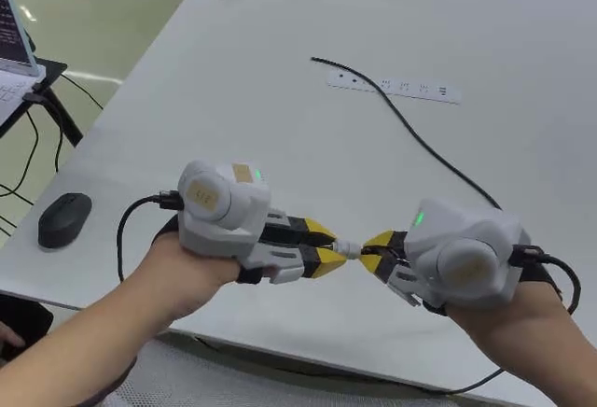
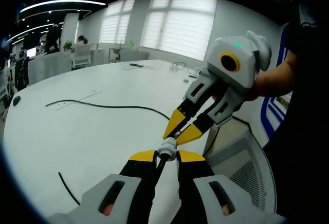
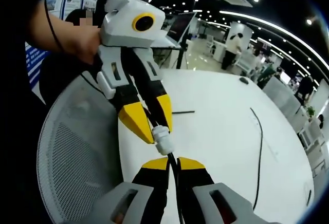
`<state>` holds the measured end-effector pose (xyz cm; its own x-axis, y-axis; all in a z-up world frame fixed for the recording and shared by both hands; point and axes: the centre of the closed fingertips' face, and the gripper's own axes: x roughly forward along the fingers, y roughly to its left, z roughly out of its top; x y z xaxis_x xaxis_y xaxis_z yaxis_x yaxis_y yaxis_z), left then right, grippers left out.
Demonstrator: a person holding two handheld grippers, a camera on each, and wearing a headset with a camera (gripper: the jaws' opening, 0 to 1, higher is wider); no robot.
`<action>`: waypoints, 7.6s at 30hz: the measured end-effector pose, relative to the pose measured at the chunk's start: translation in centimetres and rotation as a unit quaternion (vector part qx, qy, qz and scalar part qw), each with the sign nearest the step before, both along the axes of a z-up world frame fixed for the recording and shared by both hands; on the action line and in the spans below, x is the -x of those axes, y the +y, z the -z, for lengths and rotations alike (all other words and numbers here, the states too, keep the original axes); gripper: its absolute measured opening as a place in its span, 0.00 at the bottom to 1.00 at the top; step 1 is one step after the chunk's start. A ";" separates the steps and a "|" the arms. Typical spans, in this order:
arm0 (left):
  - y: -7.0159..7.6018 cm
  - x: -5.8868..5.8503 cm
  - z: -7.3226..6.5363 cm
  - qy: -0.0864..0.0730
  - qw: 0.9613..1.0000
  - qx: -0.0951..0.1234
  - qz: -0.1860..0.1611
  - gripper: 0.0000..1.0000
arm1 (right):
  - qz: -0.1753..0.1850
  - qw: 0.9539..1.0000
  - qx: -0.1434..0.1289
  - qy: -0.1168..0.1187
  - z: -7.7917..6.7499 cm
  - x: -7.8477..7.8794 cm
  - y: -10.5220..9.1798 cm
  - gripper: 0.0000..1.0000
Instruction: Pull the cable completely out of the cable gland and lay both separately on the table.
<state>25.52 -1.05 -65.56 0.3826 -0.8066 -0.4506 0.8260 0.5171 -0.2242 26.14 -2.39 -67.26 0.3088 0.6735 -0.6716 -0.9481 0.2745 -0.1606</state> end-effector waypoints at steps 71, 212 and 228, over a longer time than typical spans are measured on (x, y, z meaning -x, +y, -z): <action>1.9 -2.6 -1.2 -0.016 0.999 0.001 -0.030 0.15 | 0.297 0.934 -0.111 0.163 5.4 -3.0 -7.7 0.10; 1.6 -1.7 -2.8 -0.005 0.998 0.040 -0.042 0.14 | 0.073 0.992 -0.099 0.007 -1.5 -1.5 0.2 0.19; 1.1 -1.6 -3.4 -0.006 0.997 0.058 -0.048 0.14 | 0.031 0.995 -0.088 -0.030 -2.4 -1.5 1.7 0.03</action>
